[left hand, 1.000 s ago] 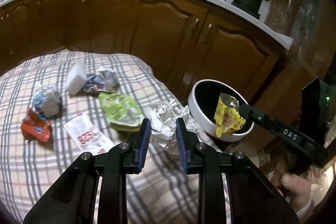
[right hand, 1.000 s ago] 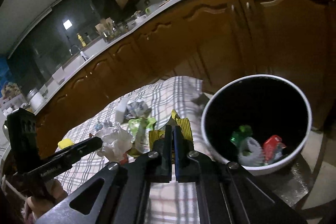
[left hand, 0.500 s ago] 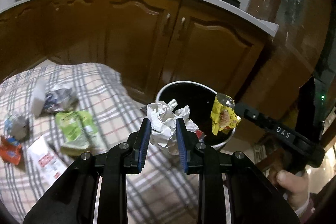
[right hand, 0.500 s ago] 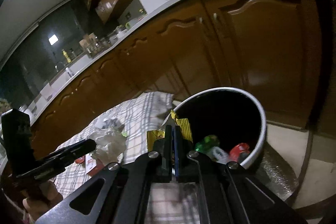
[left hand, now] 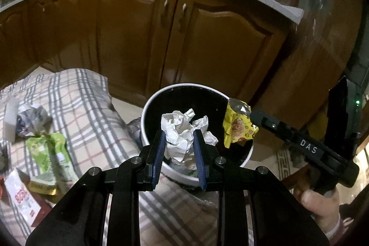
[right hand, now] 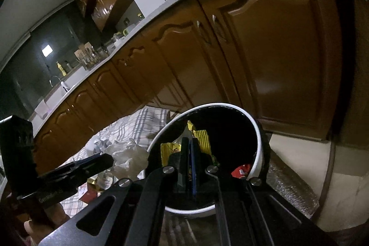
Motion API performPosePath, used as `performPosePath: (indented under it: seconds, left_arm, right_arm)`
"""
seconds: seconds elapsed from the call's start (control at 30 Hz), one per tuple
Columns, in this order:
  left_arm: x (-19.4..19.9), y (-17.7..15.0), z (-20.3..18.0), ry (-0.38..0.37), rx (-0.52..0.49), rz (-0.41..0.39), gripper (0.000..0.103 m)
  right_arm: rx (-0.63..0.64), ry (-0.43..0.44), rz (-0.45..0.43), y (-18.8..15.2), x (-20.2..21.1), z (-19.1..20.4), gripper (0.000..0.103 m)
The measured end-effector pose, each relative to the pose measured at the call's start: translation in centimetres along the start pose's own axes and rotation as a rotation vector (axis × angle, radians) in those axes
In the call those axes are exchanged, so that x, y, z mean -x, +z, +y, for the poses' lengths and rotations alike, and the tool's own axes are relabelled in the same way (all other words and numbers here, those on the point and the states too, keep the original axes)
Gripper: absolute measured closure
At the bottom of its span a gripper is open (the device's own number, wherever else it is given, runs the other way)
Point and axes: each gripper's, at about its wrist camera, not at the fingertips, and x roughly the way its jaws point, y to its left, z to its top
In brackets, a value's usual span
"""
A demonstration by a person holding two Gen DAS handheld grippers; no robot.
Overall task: Collect trash
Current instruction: 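Carry foil and yellow wrapper over the bin and open both tools to drop them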
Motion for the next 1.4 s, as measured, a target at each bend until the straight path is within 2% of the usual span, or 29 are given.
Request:
performPosePath:
  seconds: [0.37, 0.47, 0.5, 0.57, 0.63, 0.73, 0.87, 0.93, 1.03, 1.23, 1.4]
  left_arm:
    - [-3.4, 0.4, -0.4, -0.005, -0.003, 0.052, 0.079]
    - [-4.0, 0.4, -0.4, -0.013, -0.002, 0.069, 0.075]
    - [-4.1, 0.4, -0.5, -0.015, 0.0, 0.074, 0.074]
    - [-4.3, 0.3, -0.5, -0.018, 0.004, 0.084, 0.059]
    - [-4.1, 0.1, -0.4, -0.008, 0.012, 0.08, 0.049]
    - [-3.5, 0.0, 0.0, -0.011, 0.027, 0.073, 0.047]
    - [-2.1, -0.8, 0.7, -0.01, 0.048, 0.059, 0.048]
    - [-1.2, -1.3, 1.2, -0.003, 0.059, 0.05, 0.047]
    - [0.3, -2.4, 2.3, 0.011, 0.083, 0.037, 0.046]
    - [3.3, -4.5, 5.1, 0.052, 0.141, 0.018, 0.046]
    - [5.9, -6.4, 8.1, 0.095, 0.196, 0.004, 0.046]
  right_arm:
    - [-0.013, -0.014, 0.037, 0.3, -2.2, -1.5, 0.102]
    - [-0.017, -0.014, 0.049, 0.3, -2.6, -1.8, 0.1]
    - [-0.02, -0.015, 0.053, 0.3, -2.7, -1.9, 0.095]
    - [-0.03, -0.024, 0.055, 0.3, -2.9, -2.2, 0.09]
    - [-0.035, -0.033, 0.06, 0.2, -2.9, -2.4, 0.077]
    - [-0.041, -0.028, 0.052, 0.0, -2.7, -2.5, 0.062]
    - [-0.039, -0.018, 0.038, -0.2, -2.0, -2.0, 0.052]
    - [-0.036, -0.007, 0.026, -0.4, -1.6, -1.5, 0.038]
    - [-0.028, 0.017, 0.014, -0.9, -1.1, -0.3, 0.023]
    - [0.017, 0.071, 0.028, -2.5, -0.7, 3.4, 0.014]
    - [0.056, 0.116, 0.064, -4.1, -1.3, 6.2, 0.013]
